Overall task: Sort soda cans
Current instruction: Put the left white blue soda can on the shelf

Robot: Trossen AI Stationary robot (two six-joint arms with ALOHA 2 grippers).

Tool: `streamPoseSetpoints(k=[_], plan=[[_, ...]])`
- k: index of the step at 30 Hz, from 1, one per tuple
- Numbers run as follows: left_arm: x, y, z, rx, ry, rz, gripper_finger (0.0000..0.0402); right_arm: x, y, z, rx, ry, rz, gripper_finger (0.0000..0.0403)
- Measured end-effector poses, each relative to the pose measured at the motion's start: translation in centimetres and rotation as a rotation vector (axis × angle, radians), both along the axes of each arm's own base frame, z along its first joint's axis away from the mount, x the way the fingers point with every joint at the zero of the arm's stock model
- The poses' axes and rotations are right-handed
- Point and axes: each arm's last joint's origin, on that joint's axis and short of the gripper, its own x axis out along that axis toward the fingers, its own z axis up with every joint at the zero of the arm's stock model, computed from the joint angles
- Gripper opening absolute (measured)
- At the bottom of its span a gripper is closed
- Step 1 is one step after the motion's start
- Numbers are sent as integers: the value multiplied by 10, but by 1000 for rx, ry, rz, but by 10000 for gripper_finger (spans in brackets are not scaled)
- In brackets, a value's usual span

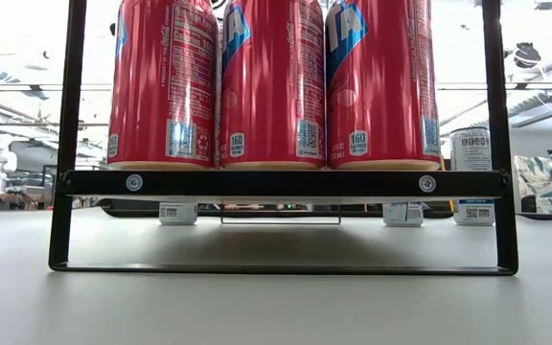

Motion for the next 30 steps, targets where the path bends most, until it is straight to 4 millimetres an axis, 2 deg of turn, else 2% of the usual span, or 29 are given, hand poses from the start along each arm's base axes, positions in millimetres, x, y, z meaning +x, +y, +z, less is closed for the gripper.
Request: streamPoseSetpoints(k=[5, 17, 30], plan=[[5, 2, -13, -17, 32, 2, 399, -7, -9, 10, -21, -9, 51, 24], [29, 9, -50, -98, 150, -12, 400, -14, -27, 0, 32, 77, 127, 95], [57, 24, -93, -183, 282, -35, 400, -5, -41, -8, 46, 116, 86, 128]])
